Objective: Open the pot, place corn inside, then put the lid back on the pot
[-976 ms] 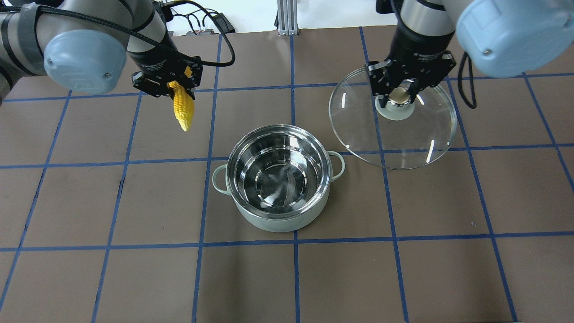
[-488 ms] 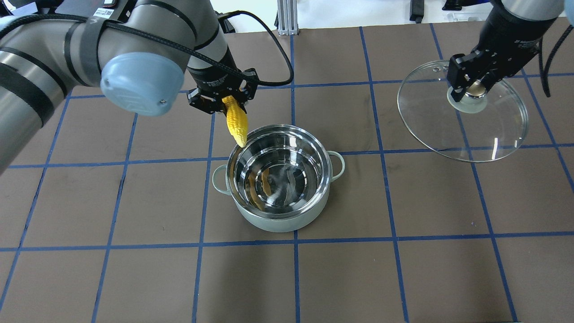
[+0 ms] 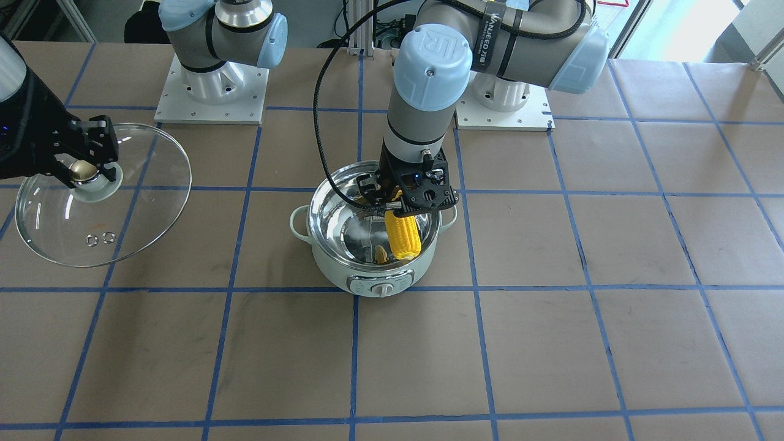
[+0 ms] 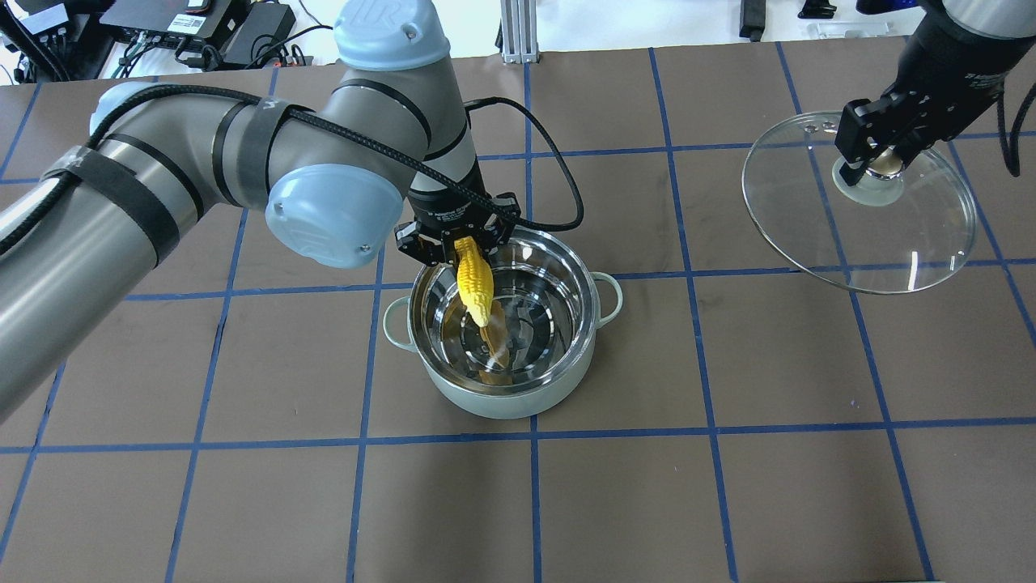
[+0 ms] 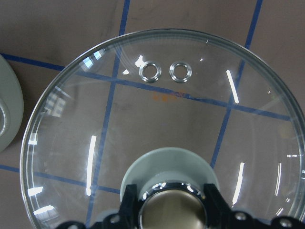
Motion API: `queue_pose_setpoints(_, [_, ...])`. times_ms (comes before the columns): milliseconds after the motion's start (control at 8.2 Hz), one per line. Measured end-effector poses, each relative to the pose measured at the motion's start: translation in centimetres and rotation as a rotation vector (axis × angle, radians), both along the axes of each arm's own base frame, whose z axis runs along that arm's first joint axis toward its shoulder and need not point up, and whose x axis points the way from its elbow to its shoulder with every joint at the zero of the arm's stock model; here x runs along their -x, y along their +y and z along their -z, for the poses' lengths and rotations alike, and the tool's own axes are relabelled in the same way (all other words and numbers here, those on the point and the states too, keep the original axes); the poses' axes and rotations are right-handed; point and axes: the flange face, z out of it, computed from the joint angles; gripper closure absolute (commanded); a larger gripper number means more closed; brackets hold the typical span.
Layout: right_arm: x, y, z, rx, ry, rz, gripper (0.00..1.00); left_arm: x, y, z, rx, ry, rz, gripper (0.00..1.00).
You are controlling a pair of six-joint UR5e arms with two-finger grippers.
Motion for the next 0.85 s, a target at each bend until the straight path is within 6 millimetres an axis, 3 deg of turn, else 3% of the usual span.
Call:
queue_pose_setpoints(244, [0.1, 0.0, 0.2, -0.005, -0.001, 0.000, 1.00, 1.1, 0.5, 2.1, -0.036, -0.006, 0.023, 1.00])
queue_pose_setpoints(610, [0.1, -0.1, 0.3, -0.008, -0.004, 0.001, 1.00, 5.1, 1.7, 4.8, -0.035, -0.010, 0.093, 1.00])
queue_pose_setpoints(854, [0.1, 0.0, 0.4, -0.010, -0.005, 0.003, 1.00, 6.0, 2.0, 5.7, -0.039, -0.011, 0.115, 1.00])
